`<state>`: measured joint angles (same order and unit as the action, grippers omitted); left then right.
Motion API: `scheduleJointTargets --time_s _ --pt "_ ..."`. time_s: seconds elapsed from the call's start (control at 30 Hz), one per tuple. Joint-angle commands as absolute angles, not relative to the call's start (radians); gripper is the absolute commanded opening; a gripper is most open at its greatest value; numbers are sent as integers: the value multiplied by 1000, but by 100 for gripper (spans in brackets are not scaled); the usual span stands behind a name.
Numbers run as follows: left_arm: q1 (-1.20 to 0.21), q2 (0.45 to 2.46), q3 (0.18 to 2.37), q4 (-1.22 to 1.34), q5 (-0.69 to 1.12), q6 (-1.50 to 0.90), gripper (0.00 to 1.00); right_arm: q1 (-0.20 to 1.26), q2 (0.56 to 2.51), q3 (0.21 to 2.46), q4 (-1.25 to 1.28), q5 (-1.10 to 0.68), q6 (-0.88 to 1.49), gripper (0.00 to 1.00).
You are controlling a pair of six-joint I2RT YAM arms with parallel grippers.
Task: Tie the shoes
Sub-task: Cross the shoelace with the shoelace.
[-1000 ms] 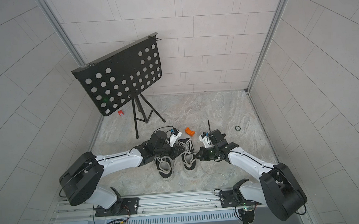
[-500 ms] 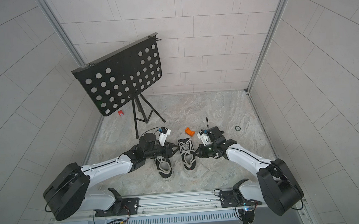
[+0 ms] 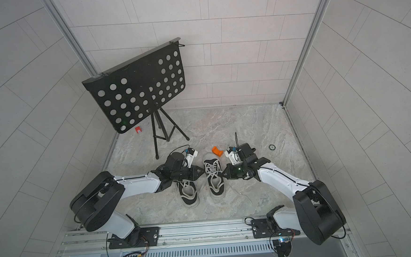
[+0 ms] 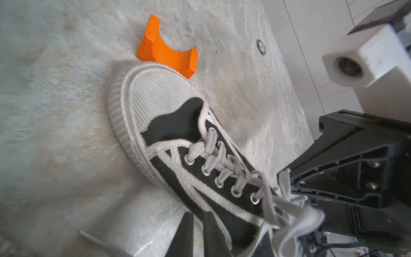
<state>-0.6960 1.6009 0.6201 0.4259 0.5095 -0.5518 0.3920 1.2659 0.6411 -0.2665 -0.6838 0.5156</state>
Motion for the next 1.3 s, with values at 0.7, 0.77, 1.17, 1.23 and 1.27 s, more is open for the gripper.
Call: scheduleJointTargets --time_s 0.7,0.77,1.17,1.23,1.27 --pt "-695 1683 670 597 732 -592 12 416 1367 697 -238 -736 489 0" --pt "-695 1683 672 604 735 -595 12 419 1377 705 -235 -737 492 0" --pt "-695 1727 687 643 775 -620 11 439 1416 723 -225 -748 483 0" --pt "-696 1729 683 655 772 -631 12 442 1417 722 -227 -751 480 0" --pt "-695 1728 680 662 774 -636 12 443 1417 721 -227 -753 478 0"
